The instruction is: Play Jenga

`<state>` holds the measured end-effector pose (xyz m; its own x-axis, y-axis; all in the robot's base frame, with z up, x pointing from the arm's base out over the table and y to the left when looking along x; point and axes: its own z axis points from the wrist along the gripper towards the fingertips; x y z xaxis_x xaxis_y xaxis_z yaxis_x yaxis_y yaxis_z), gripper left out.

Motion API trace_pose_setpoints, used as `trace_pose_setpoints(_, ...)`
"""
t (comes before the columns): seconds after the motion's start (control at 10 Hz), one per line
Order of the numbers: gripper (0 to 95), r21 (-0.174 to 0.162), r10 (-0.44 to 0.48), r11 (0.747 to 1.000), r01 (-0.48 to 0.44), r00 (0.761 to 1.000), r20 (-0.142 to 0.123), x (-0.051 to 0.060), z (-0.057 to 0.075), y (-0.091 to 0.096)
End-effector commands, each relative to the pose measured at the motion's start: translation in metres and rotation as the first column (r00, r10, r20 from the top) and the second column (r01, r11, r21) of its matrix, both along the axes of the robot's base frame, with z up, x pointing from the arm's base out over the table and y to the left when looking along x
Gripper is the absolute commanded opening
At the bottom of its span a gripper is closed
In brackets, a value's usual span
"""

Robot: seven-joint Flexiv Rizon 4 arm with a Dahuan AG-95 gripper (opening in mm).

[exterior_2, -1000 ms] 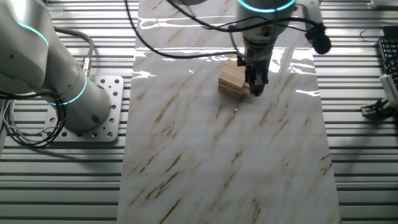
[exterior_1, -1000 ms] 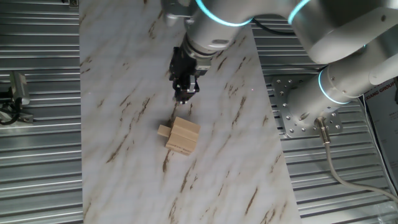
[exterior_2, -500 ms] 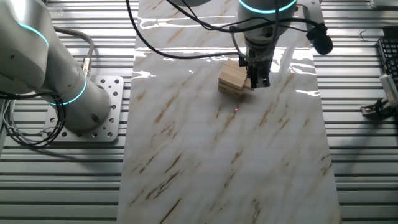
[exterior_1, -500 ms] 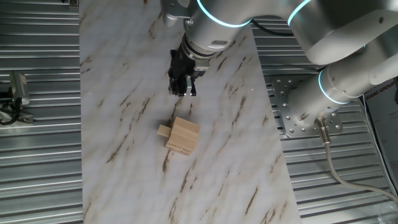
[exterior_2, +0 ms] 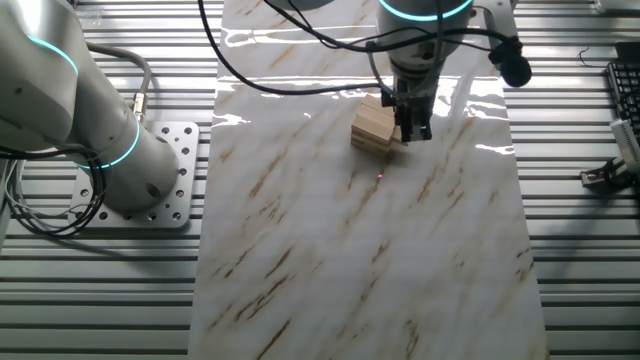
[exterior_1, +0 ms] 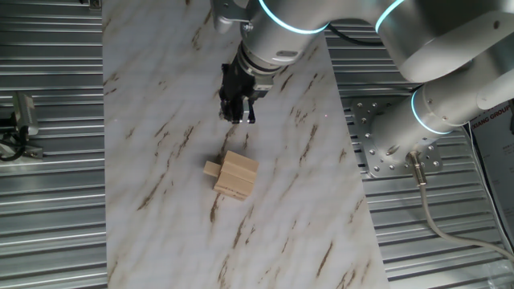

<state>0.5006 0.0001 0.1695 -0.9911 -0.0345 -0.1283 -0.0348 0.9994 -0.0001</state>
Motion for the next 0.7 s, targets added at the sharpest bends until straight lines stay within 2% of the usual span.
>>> trace_pose_setpoints(0.1,0.0,0.002,0.004,1.000,-0.004,1.000,0.003,-0.0004,0.0005,0.0000)
trace_pose_setpoints(0.4,0.0,0.003,-0.009,1.000,0.009,1.000,-0.002,0.0000,-0.0001,0.0001)
trace_pose_setpoints(0.7,0.0,0.011,-0.075,0.997,0.075,0.997,-0.002,0.0009,-0.0025,0.0000)
